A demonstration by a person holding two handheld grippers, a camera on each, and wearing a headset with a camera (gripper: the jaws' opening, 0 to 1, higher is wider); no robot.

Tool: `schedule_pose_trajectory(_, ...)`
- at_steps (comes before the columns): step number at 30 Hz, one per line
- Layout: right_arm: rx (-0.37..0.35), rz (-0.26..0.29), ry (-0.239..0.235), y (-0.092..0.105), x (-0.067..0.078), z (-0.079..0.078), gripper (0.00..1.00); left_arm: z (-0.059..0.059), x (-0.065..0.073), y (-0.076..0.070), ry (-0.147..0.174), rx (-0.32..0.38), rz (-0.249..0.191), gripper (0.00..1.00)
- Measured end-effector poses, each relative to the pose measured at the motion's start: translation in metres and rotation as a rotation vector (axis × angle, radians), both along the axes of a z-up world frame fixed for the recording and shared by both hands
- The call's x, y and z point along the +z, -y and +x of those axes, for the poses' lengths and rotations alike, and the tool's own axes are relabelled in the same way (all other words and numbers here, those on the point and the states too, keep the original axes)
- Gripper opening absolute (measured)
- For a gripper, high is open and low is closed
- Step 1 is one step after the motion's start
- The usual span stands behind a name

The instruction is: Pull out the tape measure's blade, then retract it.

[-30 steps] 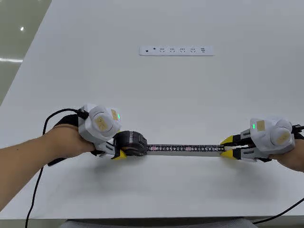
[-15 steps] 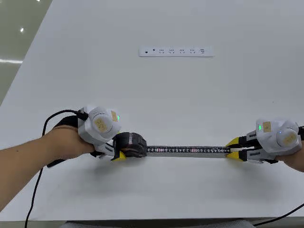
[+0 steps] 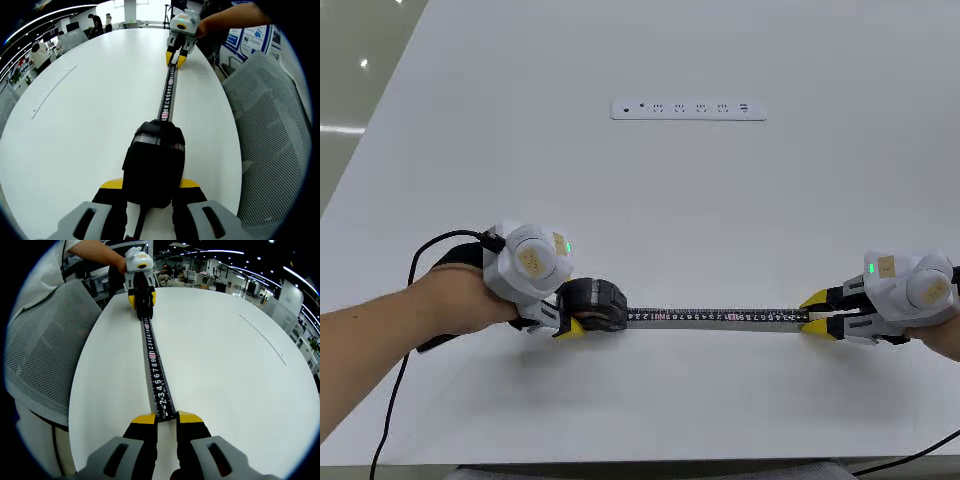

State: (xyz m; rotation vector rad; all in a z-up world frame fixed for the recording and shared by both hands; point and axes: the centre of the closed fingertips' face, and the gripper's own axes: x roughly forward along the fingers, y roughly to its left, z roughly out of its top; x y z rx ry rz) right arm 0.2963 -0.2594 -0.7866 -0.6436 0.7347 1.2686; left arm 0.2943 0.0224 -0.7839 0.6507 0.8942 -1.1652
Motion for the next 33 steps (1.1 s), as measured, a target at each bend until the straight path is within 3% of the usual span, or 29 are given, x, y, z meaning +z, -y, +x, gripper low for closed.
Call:
schedule_pose_trajectory(14, -0.004, -0.015, -0.017, -0.0005, -0.0012, -0.0017, 0.1, -0.0008, 0.0008, 0.0007, 0.002, 0.0, -0.001, 0.32)
schedule_pose_trajectory(33, 0.002, -0.064, 0.001, -0.0011, -0.0007, -0.0012, 0.12, -0.0007, 0.001, 0.0003, 0.003, 0.022, 0.002, 0.33)
